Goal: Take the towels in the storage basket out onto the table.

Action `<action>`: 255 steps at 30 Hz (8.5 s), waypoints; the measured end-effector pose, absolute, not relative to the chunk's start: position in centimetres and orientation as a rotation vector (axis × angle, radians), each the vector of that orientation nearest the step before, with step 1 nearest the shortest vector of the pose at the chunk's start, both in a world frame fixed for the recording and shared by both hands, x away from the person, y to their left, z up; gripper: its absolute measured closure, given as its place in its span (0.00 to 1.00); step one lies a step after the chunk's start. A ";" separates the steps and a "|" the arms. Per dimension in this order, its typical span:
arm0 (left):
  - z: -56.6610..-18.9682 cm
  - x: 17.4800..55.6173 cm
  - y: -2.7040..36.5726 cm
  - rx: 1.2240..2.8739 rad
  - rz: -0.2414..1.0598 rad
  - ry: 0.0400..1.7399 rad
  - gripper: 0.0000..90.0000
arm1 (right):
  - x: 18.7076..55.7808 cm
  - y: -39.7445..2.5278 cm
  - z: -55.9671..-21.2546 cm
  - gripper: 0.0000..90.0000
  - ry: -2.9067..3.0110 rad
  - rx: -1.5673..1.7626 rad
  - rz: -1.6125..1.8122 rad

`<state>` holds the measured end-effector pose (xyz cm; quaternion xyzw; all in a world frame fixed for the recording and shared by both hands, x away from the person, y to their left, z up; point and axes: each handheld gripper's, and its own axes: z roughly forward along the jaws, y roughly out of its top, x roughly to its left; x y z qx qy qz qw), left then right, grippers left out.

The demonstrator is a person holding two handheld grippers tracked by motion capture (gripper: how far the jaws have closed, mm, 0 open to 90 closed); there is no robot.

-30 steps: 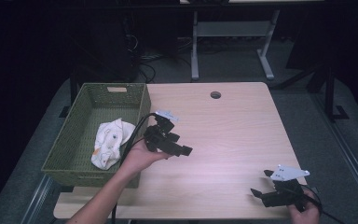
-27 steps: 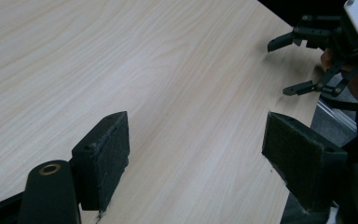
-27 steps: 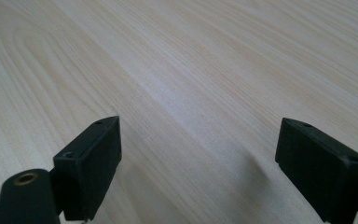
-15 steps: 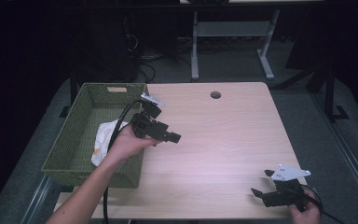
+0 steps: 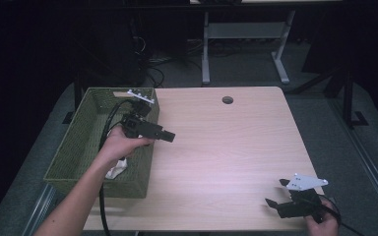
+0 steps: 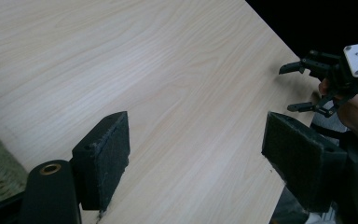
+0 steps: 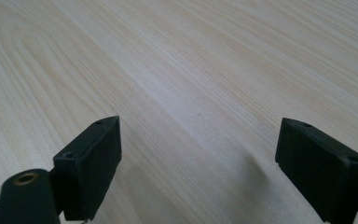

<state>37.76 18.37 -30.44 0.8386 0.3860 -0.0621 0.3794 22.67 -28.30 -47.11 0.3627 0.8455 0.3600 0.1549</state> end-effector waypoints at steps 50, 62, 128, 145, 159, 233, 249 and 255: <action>-36.8 39.7 32.9 1.988 -0.077 1.479 0.26 | 22.6 -28.2 -47.2 0.16 2.431 1.039 1.017; -38.6 40.0 33.9 2.098 -0.045 1.602 0.30 | 22.7 -28.1 -47.2 0.16 2.436 1.027 1.021; -38.8 40.1 33.9 2.220 -0.004 1.622 0.84 | 22.7 -28.2 -47.4 0.16 2.432 1.034 1.020; -36.8 38.6 34.9 2.096 -0.041 1.515 0.84 | 22.7 -27.6 -47.3 0.16 2.430 1.024 1.004; -35.8 38.2 35.1 2.034 -0.066 1.473 0.84 | 22.7 -28.0 -47.3 0.16 2.411 1.052 1.013; -28.5 37.5 25.7 2.026 -0.067 1.134 0.84 | 22.6 -28.1 -47.1 0.16 2.403 1.042 1.020; -28.6 38.1 22.6 2.067 -0.094 1.092 0.84 | 22.5 -28.2 -47.0 0.16 2.397 1.044 1.028; -28.8 38.3 21.4 2.089 -0.106 1.074 0.83 | 22.4 -28.2 -47.0 0.16 2.397 1.041 1.031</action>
